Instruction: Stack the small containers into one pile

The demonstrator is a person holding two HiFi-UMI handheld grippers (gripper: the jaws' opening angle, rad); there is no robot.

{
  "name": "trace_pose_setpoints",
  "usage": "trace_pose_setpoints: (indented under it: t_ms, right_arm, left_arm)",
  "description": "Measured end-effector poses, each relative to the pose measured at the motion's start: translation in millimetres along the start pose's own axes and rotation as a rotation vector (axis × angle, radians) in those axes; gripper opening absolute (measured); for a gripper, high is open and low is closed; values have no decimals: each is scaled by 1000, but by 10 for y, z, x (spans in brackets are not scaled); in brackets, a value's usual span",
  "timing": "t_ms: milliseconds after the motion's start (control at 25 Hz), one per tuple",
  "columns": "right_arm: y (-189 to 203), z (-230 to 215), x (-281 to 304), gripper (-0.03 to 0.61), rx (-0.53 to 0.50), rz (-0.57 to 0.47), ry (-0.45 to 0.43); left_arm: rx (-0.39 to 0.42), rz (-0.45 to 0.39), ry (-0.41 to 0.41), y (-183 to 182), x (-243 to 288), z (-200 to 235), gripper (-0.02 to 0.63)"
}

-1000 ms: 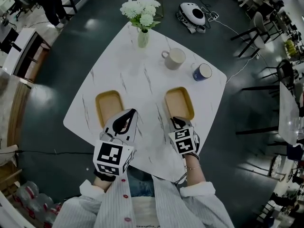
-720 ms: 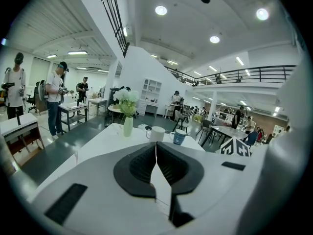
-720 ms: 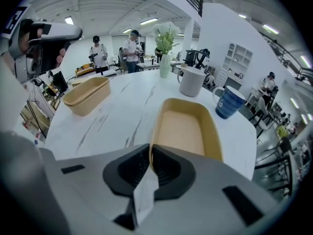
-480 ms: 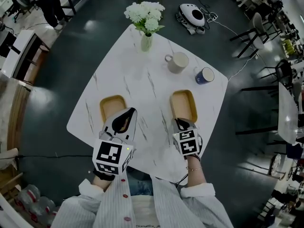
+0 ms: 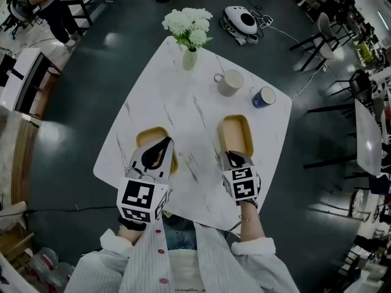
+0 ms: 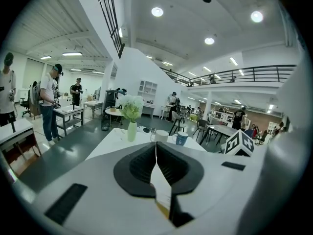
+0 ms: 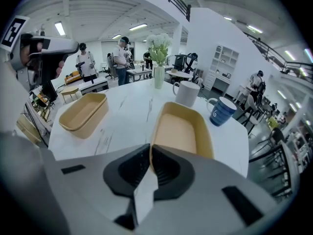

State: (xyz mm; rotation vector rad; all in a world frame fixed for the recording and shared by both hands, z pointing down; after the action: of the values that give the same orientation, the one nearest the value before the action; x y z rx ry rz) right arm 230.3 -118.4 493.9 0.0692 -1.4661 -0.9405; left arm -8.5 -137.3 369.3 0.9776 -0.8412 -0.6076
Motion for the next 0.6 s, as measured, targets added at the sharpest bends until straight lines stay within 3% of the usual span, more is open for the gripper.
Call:
trace_pose_setpoints:
  t_ms: [600]
  right_arm:
    - [-606, 818, -128, 25, 36, -93, -15]
  left_arm:
    - [15, -21, -8, -77, -503, 651, 20]
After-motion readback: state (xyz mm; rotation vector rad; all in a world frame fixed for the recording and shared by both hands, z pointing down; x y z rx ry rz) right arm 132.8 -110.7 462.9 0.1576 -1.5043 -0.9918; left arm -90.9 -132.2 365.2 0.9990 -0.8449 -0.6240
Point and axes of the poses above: the fingertips, and each gripper's own axes: x forward along the fingers, z to its left, y out of its underside, the point moved 6 cm from there along -x, backward along the fingers, and after that the axes turned 7 degrees about -x, right-handed, at the moved point
